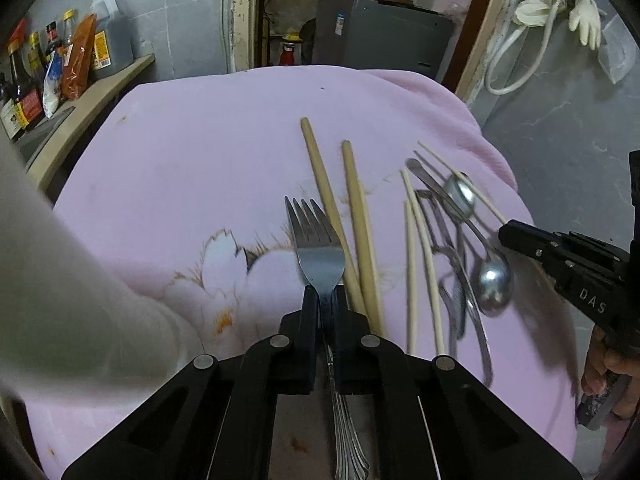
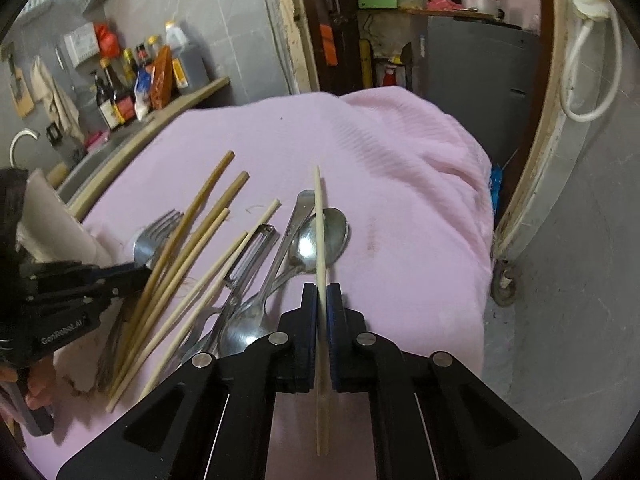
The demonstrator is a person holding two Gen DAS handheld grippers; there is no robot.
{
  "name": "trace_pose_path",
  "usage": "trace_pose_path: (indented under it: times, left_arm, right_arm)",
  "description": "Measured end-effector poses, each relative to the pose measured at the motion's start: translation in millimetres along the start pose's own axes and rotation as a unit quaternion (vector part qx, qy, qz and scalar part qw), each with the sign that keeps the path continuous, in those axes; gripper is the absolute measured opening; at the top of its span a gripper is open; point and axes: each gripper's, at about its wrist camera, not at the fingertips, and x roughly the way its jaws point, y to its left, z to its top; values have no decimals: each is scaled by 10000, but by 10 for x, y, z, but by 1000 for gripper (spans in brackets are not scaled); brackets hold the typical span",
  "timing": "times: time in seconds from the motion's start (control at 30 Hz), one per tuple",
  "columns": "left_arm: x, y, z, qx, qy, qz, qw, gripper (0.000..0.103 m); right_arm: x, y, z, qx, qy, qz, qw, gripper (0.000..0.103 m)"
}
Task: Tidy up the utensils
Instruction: 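Lift the fork with the left tool while the right tool lifts the chopstick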
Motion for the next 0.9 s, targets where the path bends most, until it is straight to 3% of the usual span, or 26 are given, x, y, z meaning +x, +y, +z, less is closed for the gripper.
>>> trace_pose_path:
  times: [0.53, 0.9]
  left_arm:
    - [-485, -41, -548, 76, 143, -505, 9986, 4]
    - [-570, 39, -697, 104, 338, -494, 9982, 4]
  right_arm:
    - [-680, 392, -710, 289, -220, 624, 9974, 3]
    - [-522, 653, -831, -243, 189, 265, 9992, 3]
